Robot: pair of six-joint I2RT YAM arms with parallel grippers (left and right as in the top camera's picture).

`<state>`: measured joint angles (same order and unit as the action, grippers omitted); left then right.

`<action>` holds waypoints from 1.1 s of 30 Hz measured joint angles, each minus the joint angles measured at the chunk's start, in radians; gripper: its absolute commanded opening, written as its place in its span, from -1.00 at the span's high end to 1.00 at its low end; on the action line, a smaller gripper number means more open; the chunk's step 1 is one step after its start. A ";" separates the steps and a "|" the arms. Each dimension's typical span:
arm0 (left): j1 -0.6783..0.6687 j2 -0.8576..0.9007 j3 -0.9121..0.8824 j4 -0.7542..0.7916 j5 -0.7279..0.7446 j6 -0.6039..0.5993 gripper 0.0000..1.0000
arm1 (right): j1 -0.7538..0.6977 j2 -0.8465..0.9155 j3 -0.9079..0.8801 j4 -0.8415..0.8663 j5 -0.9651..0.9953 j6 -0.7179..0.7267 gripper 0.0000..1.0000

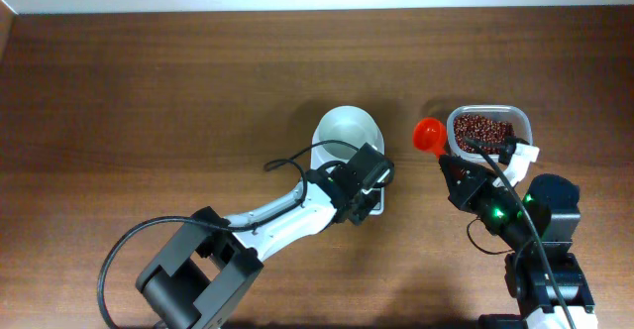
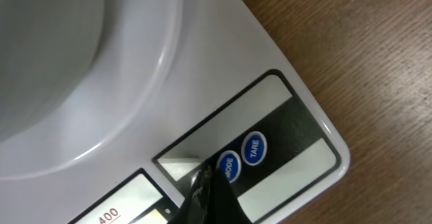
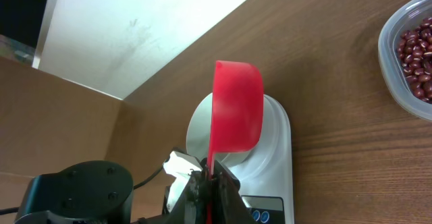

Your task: Scoop and weigh 50g on scale

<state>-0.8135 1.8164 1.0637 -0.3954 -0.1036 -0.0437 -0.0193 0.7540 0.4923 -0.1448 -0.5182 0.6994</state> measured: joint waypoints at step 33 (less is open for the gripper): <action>0.000 0.000 0.000 -0.007 -0.004 0.048 1.00 | 0.000 0.000 0.000 0.000 0.000 0.000 0.92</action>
<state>-0.8135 1.8168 1.0637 -0.4026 -0.1078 0.0040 -0.0193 0.7540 0.4923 -0.1448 -0.5182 0.6991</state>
